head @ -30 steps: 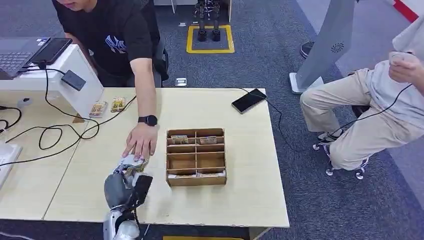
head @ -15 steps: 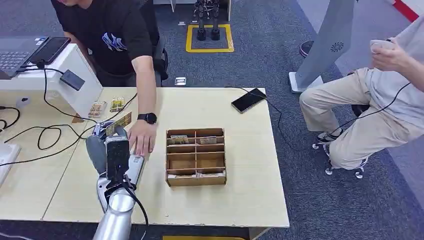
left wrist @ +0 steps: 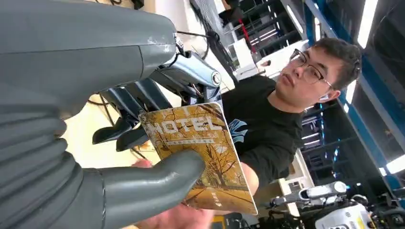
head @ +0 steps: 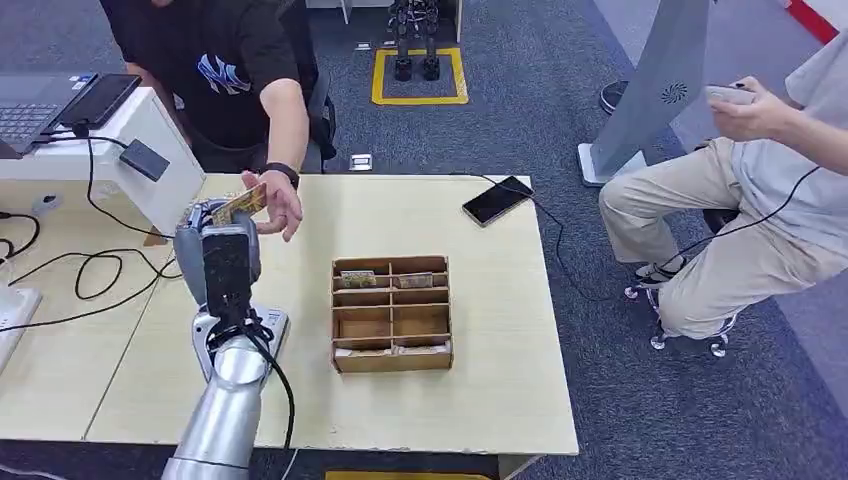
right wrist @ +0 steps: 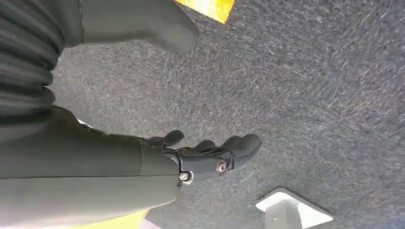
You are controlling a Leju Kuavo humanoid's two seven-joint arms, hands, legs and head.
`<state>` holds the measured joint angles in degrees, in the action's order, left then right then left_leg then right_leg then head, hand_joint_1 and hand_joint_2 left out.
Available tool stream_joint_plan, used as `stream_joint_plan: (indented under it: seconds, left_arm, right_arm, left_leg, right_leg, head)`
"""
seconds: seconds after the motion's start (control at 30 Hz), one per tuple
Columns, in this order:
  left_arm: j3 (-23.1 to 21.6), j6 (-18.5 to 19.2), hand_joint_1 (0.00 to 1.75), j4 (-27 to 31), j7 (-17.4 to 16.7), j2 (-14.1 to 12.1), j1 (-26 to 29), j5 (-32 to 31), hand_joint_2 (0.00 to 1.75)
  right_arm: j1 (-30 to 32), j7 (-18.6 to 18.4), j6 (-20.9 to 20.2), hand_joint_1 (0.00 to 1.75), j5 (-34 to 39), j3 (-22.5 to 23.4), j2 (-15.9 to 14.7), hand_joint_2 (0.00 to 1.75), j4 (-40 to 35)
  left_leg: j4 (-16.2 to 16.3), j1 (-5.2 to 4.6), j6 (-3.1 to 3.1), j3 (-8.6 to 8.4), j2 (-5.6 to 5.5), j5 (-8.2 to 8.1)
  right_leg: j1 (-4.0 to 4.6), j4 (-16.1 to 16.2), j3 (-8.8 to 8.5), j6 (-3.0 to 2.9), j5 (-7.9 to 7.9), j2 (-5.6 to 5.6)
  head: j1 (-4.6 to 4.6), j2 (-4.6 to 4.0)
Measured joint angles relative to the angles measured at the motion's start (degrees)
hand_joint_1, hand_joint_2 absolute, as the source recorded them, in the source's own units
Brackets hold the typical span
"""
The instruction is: Pass the card to the sensor for recognition and then transmit it.
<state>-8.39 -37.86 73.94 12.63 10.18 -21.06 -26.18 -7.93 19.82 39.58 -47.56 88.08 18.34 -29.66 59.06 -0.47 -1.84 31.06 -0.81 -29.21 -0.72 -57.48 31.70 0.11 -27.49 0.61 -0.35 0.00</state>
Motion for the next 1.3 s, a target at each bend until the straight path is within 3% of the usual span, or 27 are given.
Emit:
stream_joint_plan:
  seconds: [0.17, 0.2, 0.23, 0.37, 0.63, 1.17, 1.3]
  left_arm:
    - [0.02, -0.09, 1.75, -6.00, -0.94, -0.96, -5.11, 2.90, 1.75]
    - [0.02, -0.11, 0.24, -7.15, -0.94, -1.09, -6.03, 3.23, 1.75]
    - [0.02, -0.11, 0.00, -8.18, -0.96, -1.31, -6.87, 3.65, 1.75]
    - [0.04, 0.15, 0.00, -12.82, -1.66, -1.86, -9.94, 5.57, 1.75]
    - [0.04, 0.52, 0.00, -15.93, -0.61, -2.25, -11.28, 6.88, 1.75]
    - [0.04, 0.33, 0.00, -16.28, 1.34, -2.40, -10.27, 8.87, 1.75]
    - [0.02, 4.14, 0.00, -13.37, 4.11, -2.40, -7.28, 12.27, 1.75]
  right_arm:
    - [-0.21, 0.83, 0.00, 0.00, -1.07, 0.00, -0.79, 1.75, 1.62]
    - [-0.27, 0.92, 0.00, 0.00, -1.24, 0.00, -0.94, 1.75, 1.90]
    - [-0.33, 1.05, 0.00, 0.00, -1.51, 0.00, -1.07, 1.75, 2.14]
    - [-0.44, 1.22, 0.00, 0.00, -1.77, 0.00, -1.55, 1.75, 3.04]
    - [-0.47, 1.25, 0.00, 0.00, -2.23, 0.00, -1.97, 1.75, 3.76]
    - [-0.47, 1.40, 0.00, 0.00, -1.64, 0.00, -2.23, 1.75, 4.13]
    - [-0.42, 1.22, 0.00, 0.00, -0.28, 0.00, -2.23, 1.75, 4.13]
  left_leg:
    - [0.00, 0.00, 0.00, 0.03, -0.02, 0.00]
    - [0.00, 0.00, 0.00, 0.03, -0.01, 0.00]
    - [0.00, 0.00, 0.00, 0.03, -0.01, 0.00]
    - [0.00, 0.00, 0.00, 0.04, 0.00, 0.00]
    - [0.00, 0.00, 0.00, 0.05, 0.00, -0.01]
    - [0.00, 0.00, -0.01, 0.07, -0.01, 0.00]
    - [0.00, 0.00, -0.02, 0.07, 0.01, -0.02]
  right_leg:
    - [0.00, 0.00, 0.00, 0.00, 0.00, -0.01]
    - [0.00, 0.00, 0.01, 0.00, 0.00, -0.01]
    - [0.00, 0.00, 0.01, 0.00, 0.00, 0.01]
    - [-0.01, 0.00, 0.01, 0.00, 0.00, 0.01]
    - [0.00, 0.00, 0.03, 0.00, 0.00, 0.03]
    - [0.00, 0.00, 0.03, 0.00, 0.00, 0.02]
    - [0.00, 0.00, 0.03, 0.00, -0.01, 0.05]
  head:
    - [0.00, 0.00]
    - [0.00, 0.00]
    - [-0.02, 0.00]
    - [0.00, 0.00]
    - [-0.02, 0.00]
    - [0.00, 0.00]
    - [0.00, 0.00]
